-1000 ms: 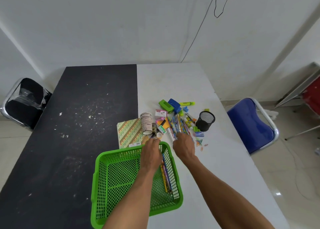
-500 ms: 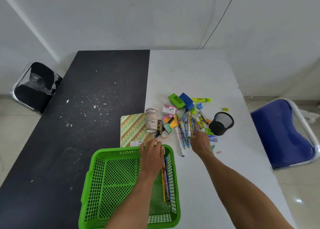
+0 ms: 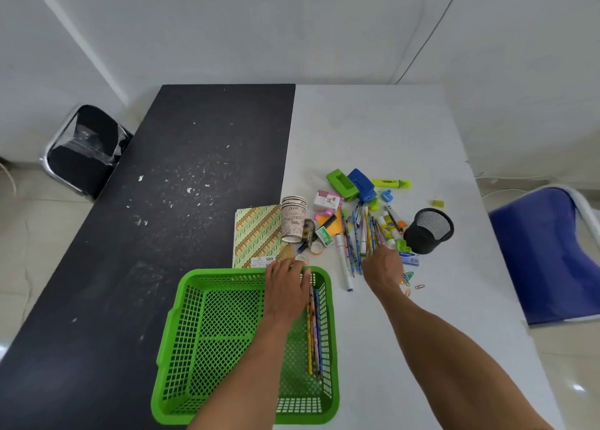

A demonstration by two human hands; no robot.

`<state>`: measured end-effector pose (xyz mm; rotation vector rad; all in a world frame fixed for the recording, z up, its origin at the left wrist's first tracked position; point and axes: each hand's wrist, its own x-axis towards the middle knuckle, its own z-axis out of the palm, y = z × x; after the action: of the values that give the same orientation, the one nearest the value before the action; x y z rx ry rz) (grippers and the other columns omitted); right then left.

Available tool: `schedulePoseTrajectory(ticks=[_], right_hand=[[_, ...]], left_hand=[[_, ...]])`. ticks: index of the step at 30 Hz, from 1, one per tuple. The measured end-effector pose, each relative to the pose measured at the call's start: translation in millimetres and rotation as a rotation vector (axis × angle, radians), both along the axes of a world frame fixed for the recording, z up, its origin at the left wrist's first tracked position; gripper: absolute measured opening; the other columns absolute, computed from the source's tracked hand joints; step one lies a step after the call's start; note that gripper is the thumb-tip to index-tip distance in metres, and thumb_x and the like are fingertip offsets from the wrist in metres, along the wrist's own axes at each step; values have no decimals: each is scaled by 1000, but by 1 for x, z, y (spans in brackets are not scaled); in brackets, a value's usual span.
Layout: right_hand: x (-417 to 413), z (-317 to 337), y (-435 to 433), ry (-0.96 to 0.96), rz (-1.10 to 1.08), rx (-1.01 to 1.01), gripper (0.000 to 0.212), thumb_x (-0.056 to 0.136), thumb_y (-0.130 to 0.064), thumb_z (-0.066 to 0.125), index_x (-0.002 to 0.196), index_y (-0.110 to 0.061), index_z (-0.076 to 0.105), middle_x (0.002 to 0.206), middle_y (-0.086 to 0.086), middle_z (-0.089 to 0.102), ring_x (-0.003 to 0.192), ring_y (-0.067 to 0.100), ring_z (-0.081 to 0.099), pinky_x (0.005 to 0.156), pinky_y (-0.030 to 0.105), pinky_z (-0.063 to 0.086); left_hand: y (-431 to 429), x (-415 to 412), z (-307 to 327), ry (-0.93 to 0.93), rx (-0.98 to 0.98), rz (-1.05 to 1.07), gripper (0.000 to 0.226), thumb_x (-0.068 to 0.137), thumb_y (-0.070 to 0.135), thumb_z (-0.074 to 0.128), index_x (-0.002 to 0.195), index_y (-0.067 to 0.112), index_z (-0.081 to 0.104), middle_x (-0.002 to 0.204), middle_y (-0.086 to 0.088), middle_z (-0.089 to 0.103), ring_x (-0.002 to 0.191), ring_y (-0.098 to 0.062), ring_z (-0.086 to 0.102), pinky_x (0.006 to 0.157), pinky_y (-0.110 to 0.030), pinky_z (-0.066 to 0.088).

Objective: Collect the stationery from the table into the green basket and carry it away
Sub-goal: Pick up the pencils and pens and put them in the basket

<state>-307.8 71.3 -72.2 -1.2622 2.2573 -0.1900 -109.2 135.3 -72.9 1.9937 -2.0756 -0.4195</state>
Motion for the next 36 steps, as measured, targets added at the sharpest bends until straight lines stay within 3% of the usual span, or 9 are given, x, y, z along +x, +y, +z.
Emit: schedulePoseTrajectory(ticks=[4, 7, 12, 17, 20, 26, 33, 36], right_hand=[[4, 7, 11, -43, -52, -41, 19, 85, -13, 60, 99, -1, 65, 96, 16, 66, 86, 31, 63, 61, 29, 45], [16, 19, 26, -49, -31, -135, 15, 80, -12, 59, 88, -3, 67, 81, 12, 65, 70, 26, 59, 57, 27, 46], [52, 48, 56, -36, 65, -327, 13, 78, -15, 62, 83, -5, 67, 77, 12, 68, 67, 28, 61, 56, 28, 45], [105, 76, 106, -55, 163, -429, 12, 79, -15, 59, 84, -7, 67, 77, 9, 69, 65, 25, 61, 59, 33, 52], [133, 75, 142, -24, 243, -359, 13, 83, -14, 56, 89, -7, 65, 83, 10, 69, 71, 26, 62, 61, 32, 49], [156, 40, 185, 103, 277, -61, 38, 88, -4, 48, 125, -9, 53, 102, 10, 68, 90, 27, 67, 73, 36, 54], [155, 19, 190, 200, 314, 60, 30, 94, 1, 42, 118, -7, 58, 109, 9, 68, 99, 23, 67, 81, 33, 54], [157, 19, 190, 212, 319, 73, 31, 96, 1, 40, 119, -6, 59, 111, 9, 67, 101, 23, 66, 83, 33, 53]], left_hand=[[2, 2, 5, -53, 75, 67, 43, 103, 41, 28, 130, 19, 53, 147, -7, 42, 141, -24, 28, 120, -41, 13], [9, 8, 13, -74, 140, 144, 43, 104, 36, 24, 141, 21, 43, 158, -13, 22, 148, -30, 10, 119, -45, 2], [23, 27, 22, -80, 254, 210, 52, 103, 30, 35, 152, 25, 19, 159, -21, 5, 148, -36, 0, 120, -50, 5], [41, 54, 36, -93, 304, 168, 77, 92, 6, 49, 155, 24, 9, 160, -18, -5, 148, -36, -4, 120, -51, 8], [49, 69, 41, -100, 333, 146, 83, 89, 0, 49, 155, 26, 6, 160, -16, -9, 148, -35, -6, 120, -49, 7], [67, 89, 38, -96, 386, 103, 77, 93, 14, 55, 154, 24, 9, 160, -16, -10, 148, -36, -3, 120, -51, 12], [94, 108, 15, -80, 566, 60, 79, 92, 17, 59, 154, 26, 10, 160, -17, -9, 148, -35, -2, 118, -54, 15], [105, 114, 6, -93, 651, 59, 82, 89, 6, 58, 154, 27, 13, 160, -16, -9, 148, -35, -1, 118, -54, 18]])
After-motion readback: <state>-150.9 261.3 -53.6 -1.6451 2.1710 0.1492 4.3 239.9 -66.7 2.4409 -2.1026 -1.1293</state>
